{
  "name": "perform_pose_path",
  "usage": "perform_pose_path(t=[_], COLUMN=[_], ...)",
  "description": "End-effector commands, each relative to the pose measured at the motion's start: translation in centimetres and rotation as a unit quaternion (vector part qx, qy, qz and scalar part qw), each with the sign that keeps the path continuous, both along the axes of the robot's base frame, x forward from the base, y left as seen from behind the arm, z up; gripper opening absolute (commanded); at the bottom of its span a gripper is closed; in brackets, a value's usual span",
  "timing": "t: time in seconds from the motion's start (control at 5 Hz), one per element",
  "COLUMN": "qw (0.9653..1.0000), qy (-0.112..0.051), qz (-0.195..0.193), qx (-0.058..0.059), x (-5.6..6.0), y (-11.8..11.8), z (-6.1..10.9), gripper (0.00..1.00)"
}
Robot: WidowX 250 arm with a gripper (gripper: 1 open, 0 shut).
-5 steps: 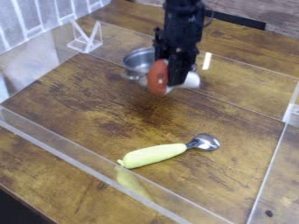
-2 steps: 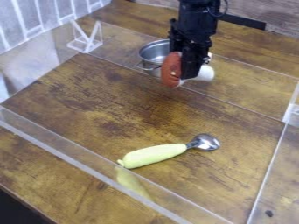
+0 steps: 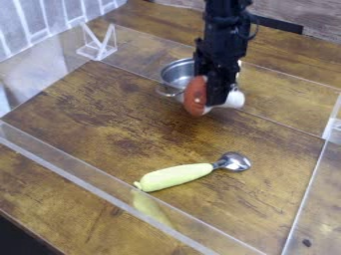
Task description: Remove the mushroom from the silver pot and put it on the table
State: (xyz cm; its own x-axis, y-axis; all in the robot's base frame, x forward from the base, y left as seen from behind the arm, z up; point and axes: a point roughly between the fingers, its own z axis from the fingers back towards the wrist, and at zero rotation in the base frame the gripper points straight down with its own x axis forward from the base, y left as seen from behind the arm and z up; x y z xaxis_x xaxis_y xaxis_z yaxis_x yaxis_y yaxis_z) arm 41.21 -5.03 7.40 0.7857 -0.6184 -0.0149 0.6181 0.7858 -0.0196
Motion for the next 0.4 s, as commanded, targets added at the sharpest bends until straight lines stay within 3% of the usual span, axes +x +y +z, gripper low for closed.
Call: perform_pose_path(t=[0.0,0.2], qw=[0.9983,0.9981], qy=[-0.057,-0.061], qz=[0.000,0.005], qx=[-0.006,-0.005], x=[0.90,1.54], y=[0.26,0.99], z=[3.37,2.80], gripper=[0.00,0.00])
